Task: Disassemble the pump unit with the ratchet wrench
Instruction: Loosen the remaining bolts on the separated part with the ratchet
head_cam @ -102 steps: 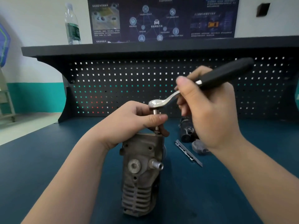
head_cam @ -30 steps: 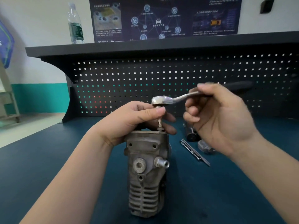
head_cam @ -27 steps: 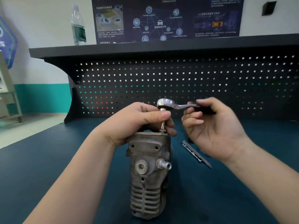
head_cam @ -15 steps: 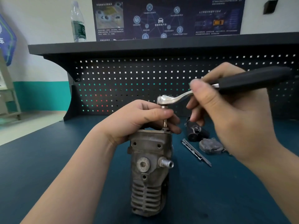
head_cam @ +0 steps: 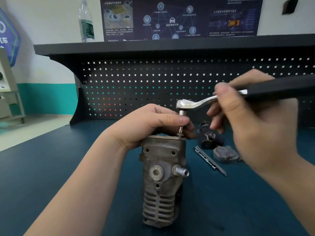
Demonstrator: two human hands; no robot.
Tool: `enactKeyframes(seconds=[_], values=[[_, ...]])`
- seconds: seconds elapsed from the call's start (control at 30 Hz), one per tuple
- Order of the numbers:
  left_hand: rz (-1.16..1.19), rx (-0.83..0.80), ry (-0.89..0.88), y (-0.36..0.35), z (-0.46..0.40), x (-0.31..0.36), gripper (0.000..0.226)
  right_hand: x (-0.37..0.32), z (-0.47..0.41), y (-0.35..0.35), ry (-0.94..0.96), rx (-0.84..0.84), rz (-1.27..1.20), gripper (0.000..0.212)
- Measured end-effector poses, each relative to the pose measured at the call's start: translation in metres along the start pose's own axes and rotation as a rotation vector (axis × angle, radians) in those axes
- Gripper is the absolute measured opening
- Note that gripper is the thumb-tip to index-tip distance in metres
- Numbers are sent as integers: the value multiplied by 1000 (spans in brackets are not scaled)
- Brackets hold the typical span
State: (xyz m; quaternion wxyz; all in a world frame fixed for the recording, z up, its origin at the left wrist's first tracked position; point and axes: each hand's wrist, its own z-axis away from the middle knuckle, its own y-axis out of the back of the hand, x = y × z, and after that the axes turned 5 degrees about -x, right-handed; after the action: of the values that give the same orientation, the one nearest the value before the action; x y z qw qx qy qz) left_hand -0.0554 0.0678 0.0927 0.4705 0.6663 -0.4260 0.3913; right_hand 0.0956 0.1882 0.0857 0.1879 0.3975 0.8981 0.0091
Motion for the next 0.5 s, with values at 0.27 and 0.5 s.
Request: enactKeyframes(seconds=[0.27, 0.5], values=[[65, -43, -31, -1, 1, -1, 23, 10, -10, 1, -791, 153, -978, 15], [10, 13, -35, 1, 1, -1, 17, 11, -1, -2, -727, 224, -982, 20]])
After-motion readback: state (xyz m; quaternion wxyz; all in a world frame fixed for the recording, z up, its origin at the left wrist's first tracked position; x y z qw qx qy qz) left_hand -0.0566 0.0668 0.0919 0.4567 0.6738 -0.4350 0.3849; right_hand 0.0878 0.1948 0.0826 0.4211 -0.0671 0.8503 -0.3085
